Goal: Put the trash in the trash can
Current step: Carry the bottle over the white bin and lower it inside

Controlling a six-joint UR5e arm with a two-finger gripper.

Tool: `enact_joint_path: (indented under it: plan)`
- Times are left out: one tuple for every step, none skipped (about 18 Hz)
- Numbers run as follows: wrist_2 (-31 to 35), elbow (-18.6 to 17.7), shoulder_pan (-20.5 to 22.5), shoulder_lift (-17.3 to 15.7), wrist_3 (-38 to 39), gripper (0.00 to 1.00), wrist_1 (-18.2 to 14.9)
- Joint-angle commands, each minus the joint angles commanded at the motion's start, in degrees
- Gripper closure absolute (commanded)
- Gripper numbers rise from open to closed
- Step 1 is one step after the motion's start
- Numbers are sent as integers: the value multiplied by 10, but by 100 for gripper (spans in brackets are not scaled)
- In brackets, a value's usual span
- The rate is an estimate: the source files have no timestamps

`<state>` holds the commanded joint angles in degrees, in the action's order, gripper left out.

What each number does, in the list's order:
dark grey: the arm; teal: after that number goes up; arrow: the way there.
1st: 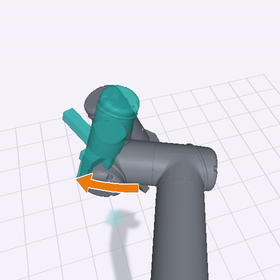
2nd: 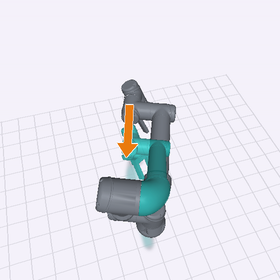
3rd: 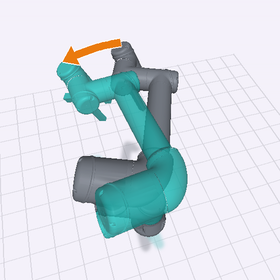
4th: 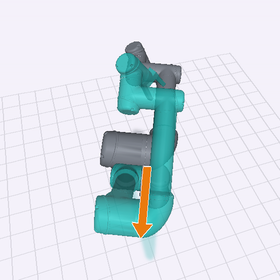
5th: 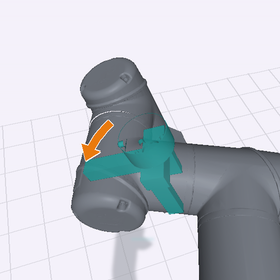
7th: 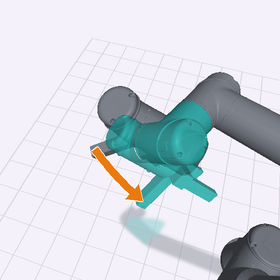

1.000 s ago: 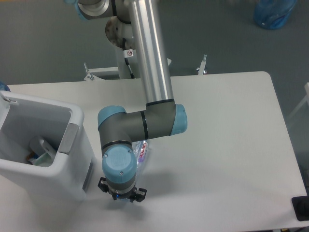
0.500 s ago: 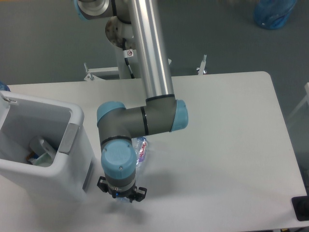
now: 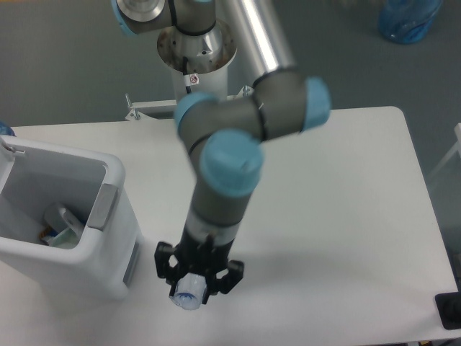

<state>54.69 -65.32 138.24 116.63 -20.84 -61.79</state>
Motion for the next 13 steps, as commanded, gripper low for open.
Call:
enact_joint_path:
  plan:
    - [-22, 18, 4, -1, 11, 59, 3]
    - [-41, 33, 7, -2, 23, 59, 10]
    - [-65, 51, 8, -4, 40, 59, 26]
    - [-82, 61, 9, -5, 48, 59, 39]
    - [-97, 70, 10, -6, 55, 59, 50]
    - [-110, 78, 11, -9, 63, 59, 56]
    - [-121, 86, 11, -11, 68, 59, 60]
    - [-136, 95, 10, -13, 70, 59, 66]
    - [-156, 94, 5, -18, 72, 59, 66]
    - [-177, 89, 1, -25, 80, 59, 66]
    - [-196, 85, -4, -29, 88, 59, 66]
    - [-210, 80, -7, -31, 90, 59, 66]
    - [-223, 78, -17, -31, 91, 59, 67]
